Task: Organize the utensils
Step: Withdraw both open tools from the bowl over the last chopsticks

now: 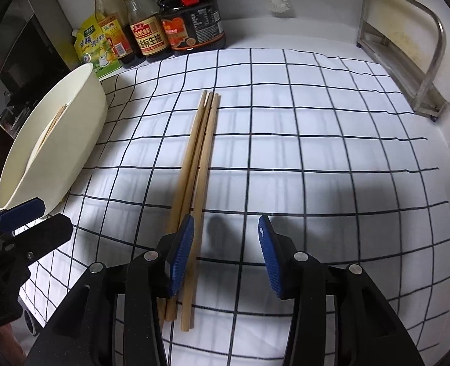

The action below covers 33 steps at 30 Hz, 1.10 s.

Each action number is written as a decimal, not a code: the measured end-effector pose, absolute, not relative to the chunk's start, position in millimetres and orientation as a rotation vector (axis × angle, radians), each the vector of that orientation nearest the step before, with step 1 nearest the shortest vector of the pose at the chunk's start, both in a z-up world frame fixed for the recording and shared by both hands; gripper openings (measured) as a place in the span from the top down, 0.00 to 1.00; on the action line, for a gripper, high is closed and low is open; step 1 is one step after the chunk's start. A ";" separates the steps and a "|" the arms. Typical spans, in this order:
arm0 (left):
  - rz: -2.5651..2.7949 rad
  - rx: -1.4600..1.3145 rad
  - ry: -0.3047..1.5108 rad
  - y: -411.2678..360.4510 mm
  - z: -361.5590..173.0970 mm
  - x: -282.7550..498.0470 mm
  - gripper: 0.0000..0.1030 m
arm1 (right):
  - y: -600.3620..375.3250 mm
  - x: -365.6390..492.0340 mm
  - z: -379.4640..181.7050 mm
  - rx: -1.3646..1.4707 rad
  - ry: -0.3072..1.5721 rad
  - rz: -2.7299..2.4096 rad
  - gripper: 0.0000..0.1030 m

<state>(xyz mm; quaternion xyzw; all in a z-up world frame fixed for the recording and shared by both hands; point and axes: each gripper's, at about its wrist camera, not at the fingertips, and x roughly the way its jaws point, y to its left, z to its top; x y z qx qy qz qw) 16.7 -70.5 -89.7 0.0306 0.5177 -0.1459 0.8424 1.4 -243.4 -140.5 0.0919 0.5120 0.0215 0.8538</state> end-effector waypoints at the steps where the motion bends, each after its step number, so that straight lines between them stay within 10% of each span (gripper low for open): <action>1: -0.306 0.065 1.094 -70.6 -90.8 17.3 0.33 | -242.5 2.4 -141.5 0.190 1.076 0.049 0.59; 33: -0.344 0.102 1.106 -116.2 -118.0 26.7 0.33 | -286.0 2.5 -151.4 0.149 1.050 -0.032 0.59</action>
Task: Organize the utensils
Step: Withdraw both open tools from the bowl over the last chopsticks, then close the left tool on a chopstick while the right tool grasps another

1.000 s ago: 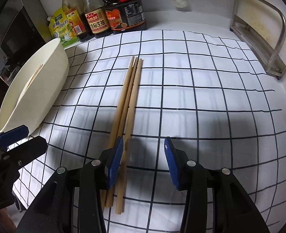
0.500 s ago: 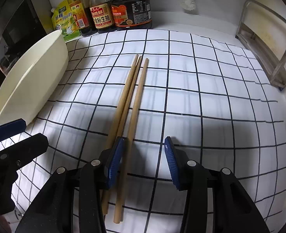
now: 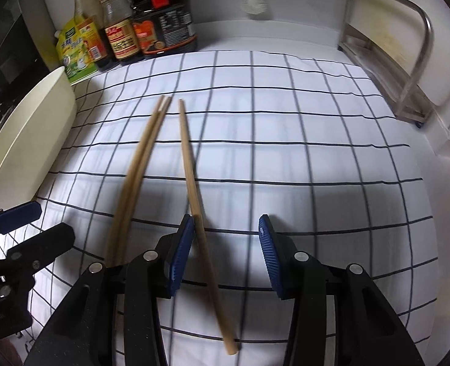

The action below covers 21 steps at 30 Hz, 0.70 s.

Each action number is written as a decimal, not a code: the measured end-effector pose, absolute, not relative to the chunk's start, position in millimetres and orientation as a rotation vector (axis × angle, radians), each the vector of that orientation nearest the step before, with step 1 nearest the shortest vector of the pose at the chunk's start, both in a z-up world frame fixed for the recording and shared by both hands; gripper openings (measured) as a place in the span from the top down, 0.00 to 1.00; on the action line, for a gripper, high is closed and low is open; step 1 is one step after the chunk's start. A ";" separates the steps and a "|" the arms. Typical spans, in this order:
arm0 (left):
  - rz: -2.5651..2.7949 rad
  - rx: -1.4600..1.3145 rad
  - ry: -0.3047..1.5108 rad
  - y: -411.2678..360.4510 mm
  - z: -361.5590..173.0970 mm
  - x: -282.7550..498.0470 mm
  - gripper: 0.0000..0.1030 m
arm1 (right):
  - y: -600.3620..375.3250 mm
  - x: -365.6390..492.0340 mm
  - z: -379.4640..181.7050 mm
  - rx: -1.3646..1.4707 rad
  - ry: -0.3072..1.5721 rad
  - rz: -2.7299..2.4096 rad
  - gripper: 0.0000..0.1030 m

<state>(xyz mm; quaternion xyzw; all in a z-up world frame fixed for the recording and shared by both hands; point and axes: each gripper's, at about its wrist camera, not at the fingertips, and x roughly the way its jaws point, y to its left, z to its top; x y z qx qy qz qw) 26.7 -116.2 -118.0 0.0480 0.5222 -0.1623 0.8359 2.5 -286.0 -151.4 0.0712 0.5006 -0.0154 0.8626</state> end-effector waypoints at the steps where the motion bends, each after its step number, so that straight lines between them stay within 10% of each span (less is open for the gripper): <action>1: -0.345 0.101 1.106 -118.2 -119.6 27.8 0.33 | -289.4 1.3 -151.3 0.155 1.049 -0.034 0.59; 21: -0.294 0.132 1.137 -126.4 -143.1 38.6 0.33 | -293.7 0.2 -149.7 0.173 1.021 0.013 0.59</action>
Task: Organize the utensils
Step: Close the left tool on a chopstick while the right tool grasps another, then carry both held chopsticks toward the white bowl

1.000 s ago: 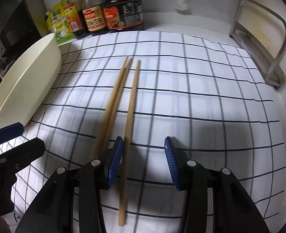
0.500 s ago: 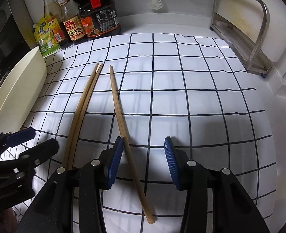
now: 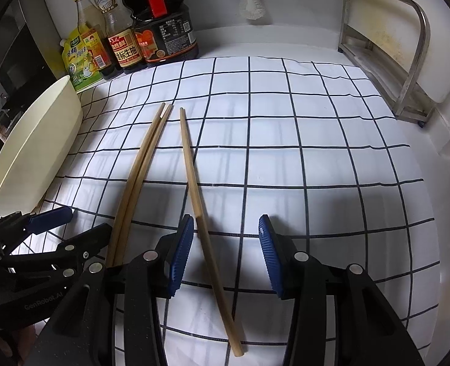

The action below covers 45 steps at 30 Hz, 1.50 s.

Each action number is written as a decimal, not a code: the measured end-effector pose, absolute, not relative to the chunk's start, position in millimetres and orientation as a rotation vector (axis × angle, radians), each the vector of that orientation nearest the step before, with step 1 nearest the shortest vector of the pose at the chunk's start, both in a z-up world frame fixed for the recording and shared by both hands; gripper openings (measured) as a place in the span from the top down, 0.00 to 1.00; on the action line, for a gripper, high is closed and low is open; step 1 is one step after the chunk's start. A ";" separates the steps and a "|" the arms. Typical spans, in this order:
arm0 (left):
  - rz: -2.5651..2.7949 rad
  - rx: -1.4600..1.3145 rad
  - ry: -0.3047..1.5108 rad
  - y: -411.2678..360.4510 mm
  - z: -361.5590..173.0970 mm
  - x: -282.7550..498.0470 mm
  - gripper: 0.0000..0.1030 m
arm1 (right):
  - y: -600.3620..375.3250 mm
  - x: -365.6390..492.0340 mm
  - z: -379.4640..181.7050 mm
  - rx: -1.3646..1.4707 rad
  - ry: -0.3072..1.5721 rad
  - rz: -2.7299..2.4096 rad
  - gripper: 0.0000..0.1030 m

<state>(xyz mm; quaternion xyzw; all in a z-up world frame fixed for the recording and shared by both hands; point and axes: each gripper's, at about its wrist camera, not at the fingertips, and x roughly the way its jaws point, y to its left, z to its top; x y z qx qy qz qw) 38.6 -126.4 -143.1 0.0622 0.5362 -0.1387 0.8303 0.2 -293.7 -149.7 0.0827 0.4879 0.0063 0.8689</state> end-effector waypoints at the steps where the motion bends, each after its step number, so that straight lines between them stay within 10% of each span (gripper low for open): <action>1: -0.293 0.132 1.137 -127.3 -143.0 38.6 0.33 | -294.9 -0.2 -149.8 0.172 1.021 0.011 0.59; 22: -0.227 0.160 1.115 -135.8 -147.2 50.4 0.38 | -279.1 7.9 -153.0 0.054 1.026 0.023 0.59; 27: -0.227 0.158 1.106 -137.4 -145.1 53.3 0.55 | -269.0 11.4 -153.7 -0.003 1.024 0.046 0.61; 34: -0.265 0.172 1.102 -142.7 -142.8 48.8 0.93 | -258.1 14.6 -152.3 -0.033 1.028 0.088 0.94; 45: -0.299 0.142 1.130 -132.0 -125.5 47.4 0.93 | -276.7 6.6 -128.9 0.127 1.013 0.070 0.94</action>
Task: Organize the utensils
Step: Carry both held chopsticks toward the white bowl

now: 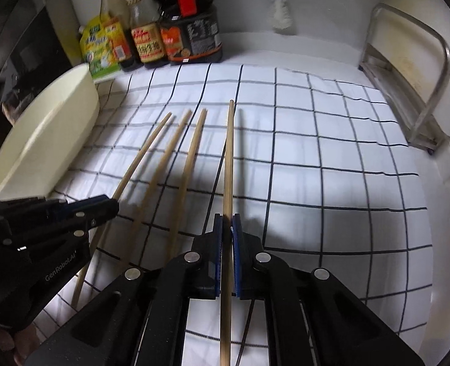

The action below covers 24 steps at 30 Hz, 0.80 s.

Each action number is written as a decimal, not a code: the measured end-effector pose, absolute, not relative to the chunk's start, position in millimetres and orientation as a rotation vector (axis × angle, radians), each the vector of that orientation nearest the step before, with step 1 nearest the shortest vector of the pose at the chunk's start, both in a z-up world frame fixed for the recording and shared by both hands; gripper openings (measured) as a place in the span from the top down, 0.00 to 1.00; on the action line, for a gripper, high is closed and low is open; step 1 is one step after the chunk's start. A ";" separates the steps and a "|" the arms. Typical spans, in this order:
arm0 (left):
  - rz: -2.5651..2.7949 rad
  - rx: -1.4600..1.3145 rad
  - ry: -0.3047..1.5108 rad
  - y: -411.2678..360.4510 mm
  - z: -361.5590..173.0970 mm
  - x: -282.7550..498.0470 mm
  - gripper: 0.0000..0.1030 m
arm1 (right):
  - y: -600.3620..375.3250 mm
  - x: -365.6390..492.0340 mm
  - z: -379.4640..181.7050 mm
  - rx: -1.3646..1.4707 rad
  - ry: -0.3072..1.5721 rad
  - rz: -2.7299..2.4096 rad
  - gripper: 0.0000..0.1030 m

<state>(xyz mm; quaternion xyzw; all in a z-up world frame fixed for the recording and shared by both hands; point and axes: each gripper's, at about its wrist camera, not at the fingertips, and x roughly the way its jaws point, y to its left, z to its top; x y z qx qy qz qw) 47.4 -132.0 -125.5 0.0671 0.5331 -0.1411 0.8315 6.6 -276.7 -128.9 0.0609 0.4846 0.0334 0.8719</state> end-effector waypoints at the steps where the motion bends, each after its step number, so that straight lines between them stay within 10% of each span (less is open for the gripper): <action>1: -0.303 0.140 1.126 -130.9 -121.4 47.0 0.93 | -278.0 6.0 -122.3 0.145 1.007 0.066 0.94; 24: -0.184 0.025 0.945 32.9 -13.5 91.1 0.93 | -112.4 86.6 -30.1 0.116 0.889 0.312 0.94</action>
